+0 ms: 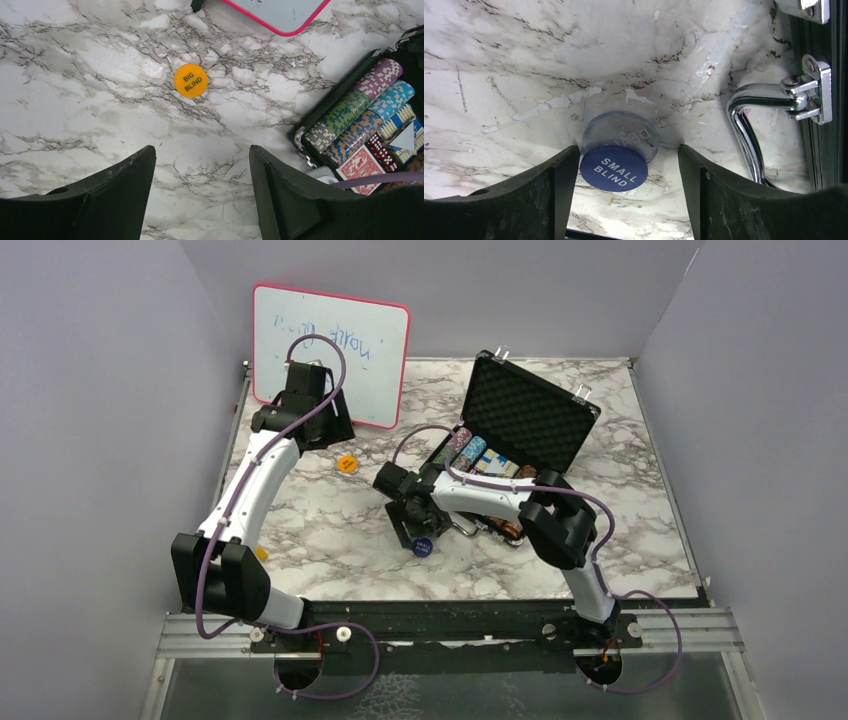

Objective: Pack up texas hold em set

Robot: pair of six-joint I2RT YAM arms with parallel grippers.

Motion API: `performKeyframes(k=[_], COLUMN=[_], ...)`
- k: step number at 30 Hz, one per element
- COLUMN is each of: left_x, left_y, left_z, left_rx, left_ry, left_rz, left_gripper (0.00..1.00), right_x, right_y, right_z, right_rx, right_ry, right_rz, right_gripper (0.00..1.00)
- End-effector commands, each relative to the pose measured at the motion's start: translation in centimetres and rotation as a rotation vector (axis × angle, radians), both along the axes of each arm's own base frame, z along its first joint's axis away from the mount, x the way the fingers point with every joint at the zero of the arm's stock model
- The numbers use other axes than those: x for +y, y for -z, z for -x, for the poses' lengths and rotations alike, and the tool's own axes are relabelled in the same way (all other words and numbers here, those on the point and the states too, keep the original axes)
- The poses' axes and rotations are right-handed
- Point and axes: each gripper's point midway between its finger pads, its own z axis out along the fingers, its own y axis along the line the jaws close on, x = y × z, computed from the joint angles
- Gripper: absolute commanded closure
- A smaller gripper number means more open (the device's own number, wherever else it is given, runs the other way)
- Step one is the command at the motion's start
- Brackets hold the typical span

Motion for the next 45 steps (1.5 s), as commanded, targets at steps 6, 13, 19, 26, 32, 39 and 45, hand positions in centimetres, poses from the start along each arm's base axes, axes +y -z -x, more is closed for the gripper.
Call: performKeyframes(k=[6, 13, 19, 26, 32, 39, 45], left_x=[-0.5, -0.2, -0.3, -0.3, -0.3, -0.4, -0.6], left_y=[-0.6, -1.1, -1.0, -1.1, -1.1, -0.8, -0.6], left_z=[-0.1, -0.6, -0.5, -0.5, -0.5, -0.3, -0.3], left_rx=[-0.018, -0.033, -0.030, -0.034, -0.034, -0.025, -0.021], left_ry=[0.028, 0.018, 0.020, 0.021, 0.021, 0.025, 0.031], left_rz=[0.024, 0.003, 0.008, 0.008, 0.008, 0.017, 0.025], left_gripper=[0.28, 0.28, 0.28, 0.29, 0.29, 0.28, 0.28], right_x=[0.8, 2.1, 3.7, 3.5, 0.6, -8.4, -14.0], right_y=[1.4, -1.0, -4.7, -7.4, -10.3, -10.0, -7.3], right_z=[-2.7, -4.9, -8.1, -9.6, -10.1, -10.4, -10.4], right_rx=[-0.112, -0.249, -0.519, -0.635, -0.685, -0.595, -0.453], right_ry=[-0.048, -0.066, -0.126, -0.088, 0.078, 0.420, 0.567], right_rz=[0.025, -0.068, -0.236, -0.261, -0.232, -0.123, -0.105], right_gripper=[0.40, 0.55, 0.55, 0.54, 0.54, 0.53, 0.52])
